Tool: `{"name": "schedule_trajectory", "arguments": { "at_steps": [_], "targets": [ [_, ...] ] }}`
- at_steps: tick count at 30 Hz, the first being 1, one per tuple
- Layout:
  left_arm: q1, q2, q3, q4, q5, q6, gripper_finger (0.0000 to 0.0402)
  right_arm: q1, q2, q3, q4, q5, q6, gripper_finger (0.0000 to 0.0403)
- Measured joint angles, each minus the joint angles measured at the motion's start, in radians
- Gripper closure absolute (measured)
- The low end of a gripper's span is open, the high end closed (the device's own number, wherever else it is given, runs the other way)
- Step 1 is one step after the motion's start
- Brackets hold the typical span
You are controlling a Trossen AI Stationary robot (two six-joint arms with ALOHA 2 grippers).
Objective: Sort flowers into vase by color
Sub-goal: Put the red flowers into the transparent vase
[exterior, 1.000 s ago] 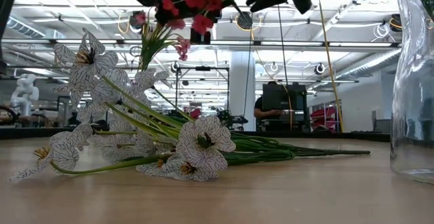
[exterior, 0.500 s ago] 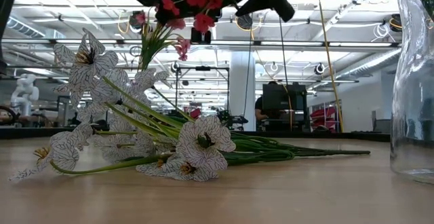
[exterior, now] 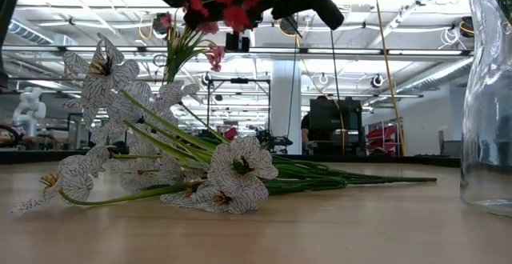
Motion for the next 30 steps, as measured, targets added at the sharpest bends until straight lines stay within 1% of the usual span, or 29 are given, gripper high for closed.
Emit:
{"name": "schedule_trajectory", "arguments": {
  "at_steps": [5, 12, 15, 19, 23, 27, 30],
  "targets": [
    [-0.001, 0.0, 0.0, 0.0, -0.022, -0.003, 0.0378, 0.0, 0.0, 0.0, -0.033, -0.001, 0.029, 0.0389],
    [0.0, 0.0, 0.0, 0.005, -0.029, 0.0, 0.0314, 0.0, -0.001, 0.0, -0.061, -0.003, 0.047, 0.0397],
    [0.009, 0.0, 0.0, 0.01, -0.028, -0.001, 0.0297, 0.0, -0.003, 0.0, -0.071, -0.003, 0.047, 0.0397],
    [0.037, -0.01, 0.0, 0.016, -0.028, -0.001, 0.0294, 0.0, -0.005, -0.001, -0.104, -0.007, 0.048, 0.0397],
    [0.06, -0.031, 0.0, 0.075, -0.039, -0.003, 0.0293, 0.001, -0.011, -0.003, -0.154, -0.012, 0.085, 0.0397],
    [0.075, -0.064, 0.0, 0.205, -0.059, -0.028, 0.0293, 0.0, -0.029, -0.003, -0.23, -0.009, 0.157, 0.0397],
    [0.076, -0.101, 0.001, 0.297, -0.088, -0.037, 0.0292, 0.0, -0.067, -0.003, -0.286, -0.009, 0.248, 0.0397]
  ]
}}
